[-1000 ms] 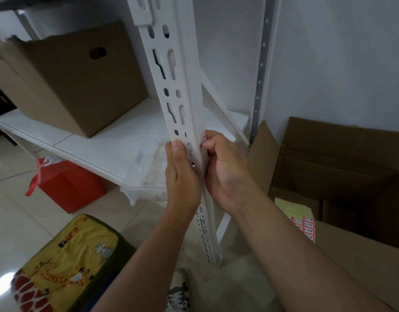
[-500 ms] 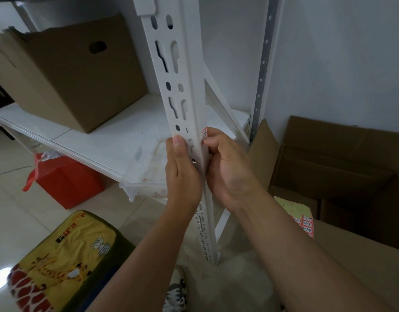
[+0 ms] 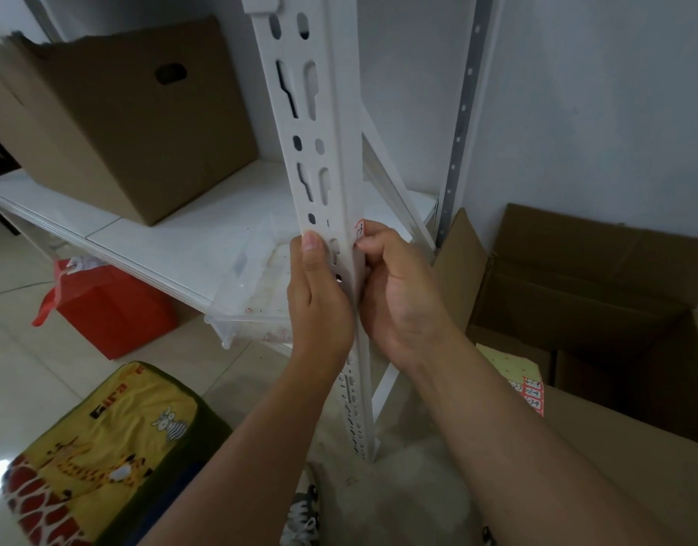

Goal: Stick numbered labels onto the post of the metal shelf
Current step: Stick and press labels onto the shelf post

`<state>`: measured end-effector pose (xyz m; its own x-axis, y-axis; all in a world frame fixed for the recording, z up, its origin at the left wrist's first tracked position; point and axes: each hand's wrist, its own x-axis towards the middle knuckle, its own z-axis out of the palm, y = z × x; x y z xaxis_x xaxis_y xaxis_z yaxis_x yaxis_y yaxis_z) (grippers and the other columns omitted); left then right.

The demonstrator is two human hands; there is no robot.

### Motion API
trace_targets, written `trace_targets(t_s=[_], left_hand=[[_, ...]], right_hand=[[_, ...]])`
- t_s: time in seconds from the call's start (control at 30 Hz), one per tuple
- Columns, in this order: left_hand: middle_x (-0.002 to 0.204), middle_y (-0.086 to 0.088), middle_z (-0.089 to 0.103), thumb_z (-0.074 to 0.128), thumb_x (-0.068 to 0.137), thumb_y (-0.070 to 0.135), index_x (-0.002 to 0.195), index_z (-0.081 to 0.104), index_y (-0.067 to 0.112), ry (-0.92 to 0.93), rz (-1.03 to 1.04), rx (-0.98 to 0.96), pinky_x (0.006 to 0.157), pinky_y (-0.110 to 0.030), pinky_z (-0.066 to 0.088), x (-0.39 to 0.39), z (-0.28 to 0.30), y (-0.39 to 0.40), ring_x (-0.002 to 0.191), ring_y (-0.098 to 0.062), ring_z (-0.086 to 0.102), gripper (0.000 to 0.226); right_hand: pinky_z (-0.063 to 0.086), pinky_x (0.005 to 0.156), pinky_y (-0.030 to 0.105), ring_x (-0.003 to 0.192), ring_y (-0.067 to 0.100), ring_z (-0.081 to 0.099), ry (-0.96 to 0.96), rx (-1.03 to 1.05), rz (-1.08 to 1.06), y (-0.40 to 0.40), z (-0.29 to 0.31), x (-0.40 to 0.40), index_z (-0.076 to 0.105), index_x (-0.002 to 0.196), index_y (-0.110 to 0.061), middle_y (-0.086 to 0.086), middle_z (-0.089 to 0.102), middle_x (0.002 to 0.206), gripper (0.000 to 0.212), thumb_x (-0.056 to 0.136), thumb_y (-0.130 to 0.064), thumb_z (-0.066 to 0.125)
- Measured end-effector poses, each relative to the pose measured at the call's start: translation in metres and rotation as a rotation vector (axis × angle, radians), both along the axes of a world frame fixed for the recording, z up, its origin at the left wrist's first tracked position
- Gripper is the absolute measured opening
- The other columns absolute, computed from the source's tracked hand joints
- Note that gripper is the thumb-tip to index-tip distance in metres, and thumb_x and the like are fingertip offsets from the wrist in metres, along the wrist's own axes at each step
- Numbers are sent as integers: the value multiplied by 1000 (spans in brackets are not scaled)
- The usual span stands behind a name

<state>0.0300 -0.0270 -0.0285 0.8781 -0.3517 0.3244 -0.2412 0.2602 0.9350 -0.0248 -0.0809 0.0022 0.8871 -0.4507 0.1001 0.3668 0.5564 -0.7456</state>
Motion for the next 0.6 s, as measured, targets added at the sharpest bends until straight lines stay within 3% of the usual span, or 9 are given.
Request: trace_targets(t_s=[0.37, 0.6], left_hand=[[85, 2, 60, 26, 95, 47, 96, 56, 20, -14, 36, -38, 73, -19, 50, -1, -1, -3, 79, -3, 59, 41], [79, 0, 57, 28, 96, 46, 87, 54, 17, -10, 92, -69, 71, -30, 50, -2, 0, -7, 76, -12, 57, 40]], right_hand=[[50, 98, 43, 109, 32, 62, -36, 10, 39, -2, 1, -1, 63, 110, 5, 24, 64, 114, 33, 88, -1, 39], [55, 85, 33, 98, 25, 67, -23, 13, 31, -2, 5, 0, 63, 102, 6, 19, 68, 102, 31, 87, 2, 35]])
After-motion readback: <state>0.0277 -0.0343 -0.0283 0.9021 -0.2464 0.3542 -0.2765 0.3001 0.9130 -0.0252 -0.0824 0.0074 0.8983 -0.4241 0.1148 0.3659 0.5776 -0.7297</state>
